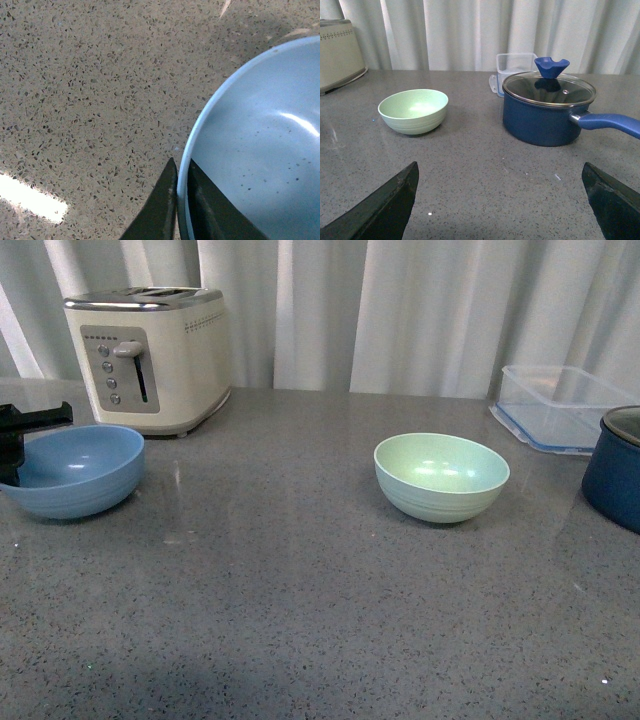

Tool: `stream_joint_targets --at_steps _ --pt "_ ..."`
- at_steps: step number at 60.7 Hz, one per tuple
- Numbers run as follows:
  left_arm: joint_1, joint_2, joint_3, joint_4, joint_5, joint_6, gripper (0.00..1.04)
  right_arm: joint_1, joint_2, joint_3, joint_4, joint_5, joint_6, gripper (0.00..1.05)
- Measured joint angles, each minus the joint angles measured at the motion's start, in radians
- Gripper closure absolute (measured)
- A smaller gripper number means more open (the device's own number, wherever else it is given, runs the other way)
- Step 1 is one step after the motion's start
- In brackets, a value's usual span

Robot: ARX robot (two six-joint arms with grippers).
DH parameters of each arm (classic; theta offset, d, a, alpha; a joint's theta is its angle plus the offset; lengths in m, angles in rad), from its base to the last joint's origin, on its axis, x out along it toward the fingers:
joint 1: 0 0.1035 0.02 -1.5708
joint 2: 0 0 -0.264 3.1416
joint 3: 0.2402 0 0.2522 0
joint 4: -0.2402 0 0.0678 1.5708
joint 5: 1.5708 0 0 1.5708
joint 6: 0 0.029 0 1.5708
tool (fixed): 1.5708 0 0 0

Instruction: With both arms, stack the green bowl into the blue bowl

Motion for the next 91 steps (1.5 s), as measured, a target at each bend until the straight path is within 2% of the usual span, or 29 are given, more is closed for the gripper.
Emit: stream_joint_targets --at_steps 4,18,34,46,73,91 --pt "-0.004 -0.016 0.0 0.0 0.01 -0.004 1.02 0.0 0.0 0.0 0.0 0.0 0.0 0.1" --pt "-0.049 -0.123 -0.008 0.0 0.061 -0.005 1.01 0.0 0.0 0.0 0.0 0.0 0.0 0.1" --pt "-0.245 -0.134 -0.004 0.016 0.06 -0.045 1.01 0.0 0.0 0.0 0.0 0.0 0.0 0.1" --pt "-0.332 -0.063 0.028 0.019 0.056 -0.072 1.01 0.0 0.0 0.0 0.0 0.0 0.0 0.1" --pt "-0.345 0.067 0.124 -0.005 0.041 -0.078 1.01 0.0 0.0 0.0 0.0 0.0 0.0 0.1" --pt "-0.356 0.1 0.15 -0.022 0.077 -0.092 1.01 0.0 0.0 0.0 0.0 0.0 0.0 0.1"
